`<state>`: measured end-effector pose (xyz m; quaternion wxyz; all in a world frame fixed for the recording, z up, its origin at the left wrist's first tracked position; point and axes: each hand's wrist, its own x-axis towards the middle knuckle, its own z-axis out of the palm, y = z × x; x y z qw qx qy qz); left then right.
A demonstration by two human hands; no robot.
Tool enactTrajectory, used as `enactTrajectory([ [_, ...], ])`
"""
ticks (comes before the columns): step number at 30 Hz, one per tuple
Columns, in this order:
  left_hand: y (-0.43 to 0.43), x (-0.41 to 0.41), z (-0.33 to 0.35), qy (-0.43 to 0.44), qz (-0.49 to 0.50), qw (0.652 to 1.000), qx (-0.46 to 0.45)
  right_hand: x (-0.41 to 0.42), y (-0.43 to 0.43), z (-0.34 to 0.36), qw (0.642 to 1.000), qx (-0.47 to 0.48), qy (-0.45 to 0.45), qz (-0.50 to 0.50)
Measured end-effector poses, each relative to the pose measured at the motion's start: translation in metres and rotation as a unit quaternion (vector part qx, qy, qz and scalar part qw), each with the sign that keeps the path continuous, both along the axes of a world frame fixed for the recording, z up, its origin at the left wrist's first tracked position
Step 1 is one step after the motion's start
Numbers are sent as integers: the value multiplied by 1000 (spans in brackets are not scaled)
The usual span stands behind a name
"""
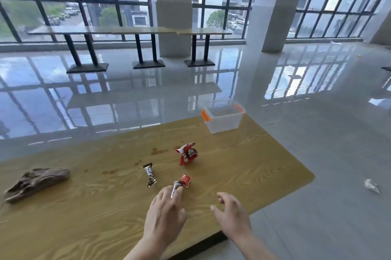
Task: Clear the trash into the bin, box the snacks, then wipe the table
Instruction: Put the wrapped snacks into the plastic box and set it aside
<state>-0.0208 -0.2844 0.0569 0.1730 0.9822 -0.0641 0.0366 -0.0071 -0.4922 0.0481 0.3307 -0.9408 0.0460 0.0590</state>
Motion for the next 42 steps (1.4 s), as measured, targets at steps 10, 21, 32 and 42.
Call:
enactTrajectory([
  [10, 99, 60, -37, 82, 54, 995, -14, 61, 94, -30, 998, -32, 49, 14],
  [21, 122, 81, -97, 143, 111, 983, 37, 161, 67, -33, 993, -93, 73, 0],
  [32, 117, 75, -144, 77, 256, 964, 6, 391, -8, 3, 977, -201, -65, 19],
  [42, 123, 68, -160, 107, 266, 956, 65, 455, -19, -29, 937, -333, -56, 94],
])
